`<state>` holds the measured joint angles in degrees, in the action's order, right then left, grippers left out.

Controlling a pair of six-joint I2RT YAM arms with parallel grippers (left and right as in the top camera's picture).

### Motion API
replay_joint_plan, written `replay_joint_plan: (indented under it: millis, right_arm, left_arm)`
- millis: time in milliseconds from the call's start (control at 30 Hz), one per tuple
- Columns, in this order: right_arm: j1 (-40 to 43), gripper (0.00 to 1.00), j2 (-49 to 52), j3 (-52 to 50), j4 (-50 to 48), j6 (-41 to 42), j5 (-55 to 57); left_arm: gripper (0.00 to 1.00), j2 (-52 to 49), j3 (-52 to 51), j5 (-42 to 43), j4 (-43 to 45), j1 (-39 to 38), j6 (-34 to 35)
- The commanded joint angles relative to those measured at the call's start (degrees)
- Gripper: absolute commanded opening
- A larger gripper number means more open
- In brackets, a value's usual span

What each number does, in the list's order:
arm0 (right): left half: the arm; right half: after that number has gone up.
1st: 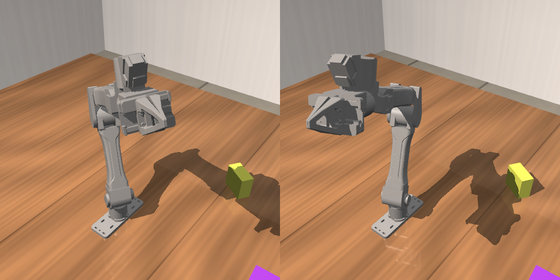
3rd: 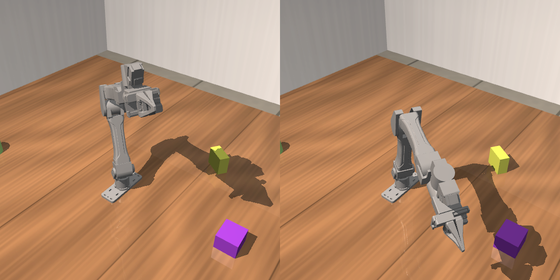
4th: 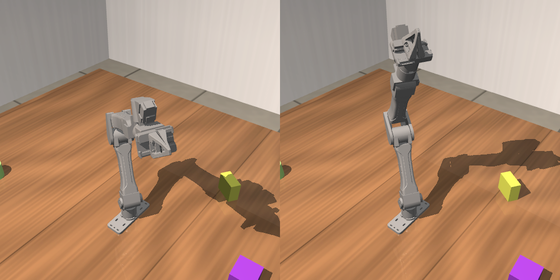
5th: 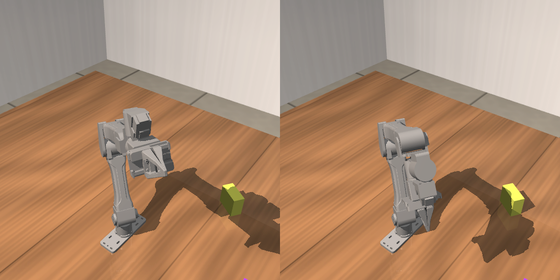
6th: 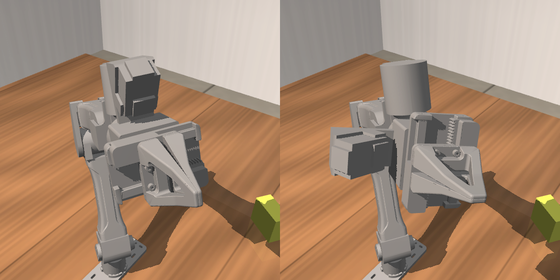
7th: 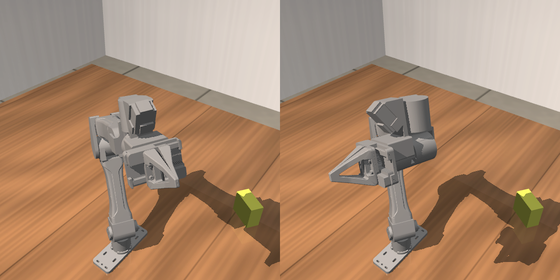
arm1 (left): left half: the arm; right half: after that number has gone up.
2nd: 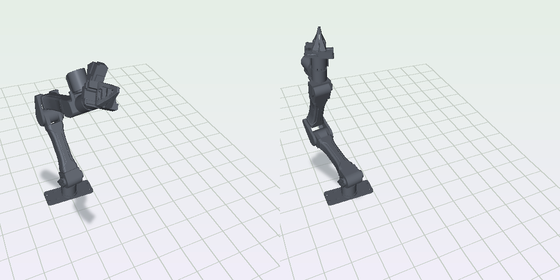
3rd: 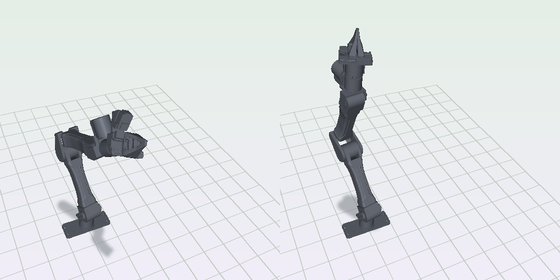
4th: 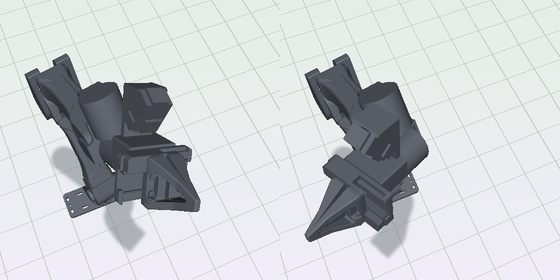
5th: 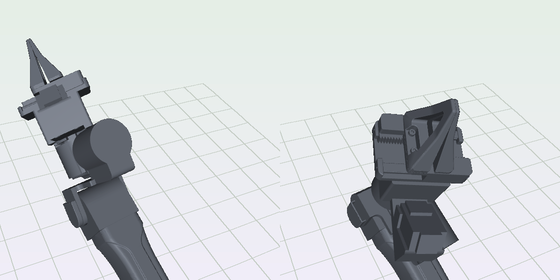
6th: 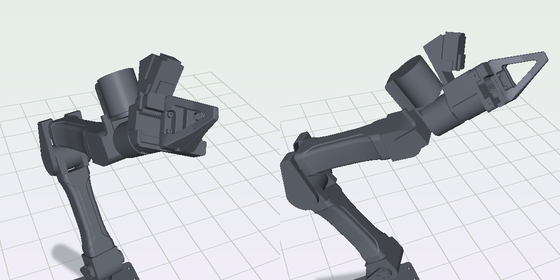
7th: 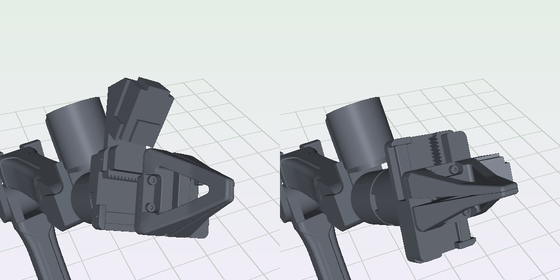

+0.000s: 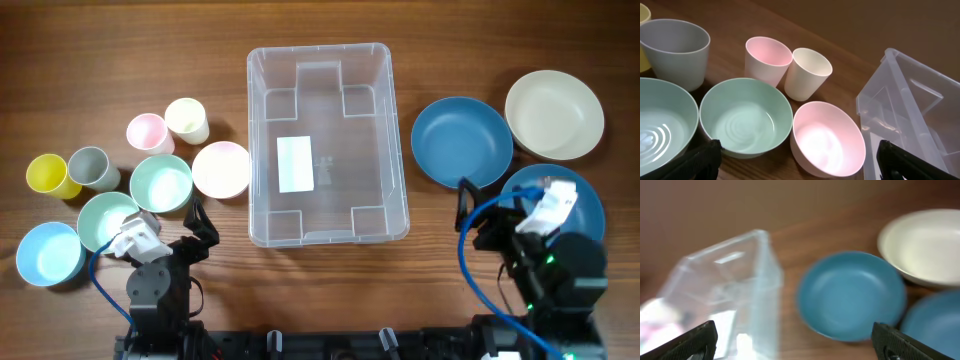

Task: Pack container
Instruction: 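Move the right gripper over the lower blue bowl on the right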

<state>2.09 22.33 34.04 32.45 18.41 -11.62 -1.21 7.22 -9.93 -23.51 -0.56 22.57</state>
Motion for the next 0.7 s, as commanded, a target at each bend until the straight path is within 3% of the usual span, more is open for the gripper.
replay_joint_plan:
  millis: [0, 67, 167, 200, 467, 667]
  right_arm:
    - [0.2, 1.0, 5.6, 6.38, -1.11, 2.75, -13.75]
    - [0.2, 1.0, 7.41, 7.98, -0.26, 9.2, -7.63]
    - [0.2, 1.0, 10.6, 9.05, 9.2, 27.52, 16.09]
    - [0.2, 1.0, 11.39, 9.05, 11.19, 29.49, 18.78]
    - [5.49, 0.99, 18.84, 9.05, 17.35, 29.86, 22.23]
    - [9.84, 1.0, 25.09, 13.7, 16.17, 20.17, 19.56]
  left_arm:
    - [1.0, 0.31, -0.31, 0.48, 0.22, 0.46, -0.96]
    - [1.0, 0.31, -0.31, 0.48, 0.22, 0.46, -0.96]
    - [1.0, 0.31, -0.31, 0.48, 0.22, 0.46, -0.96]
    - [1.0, 0.31, -0.31, 0.48, 0.22, 0.46, -0.96]
    - [1.0, 0.31, -0.31, 0.48, 0.2, 0.46, -0.96]
    - [1.0, 0.31, -0.31, 0.48, 0.22, 0.46, -0.96]
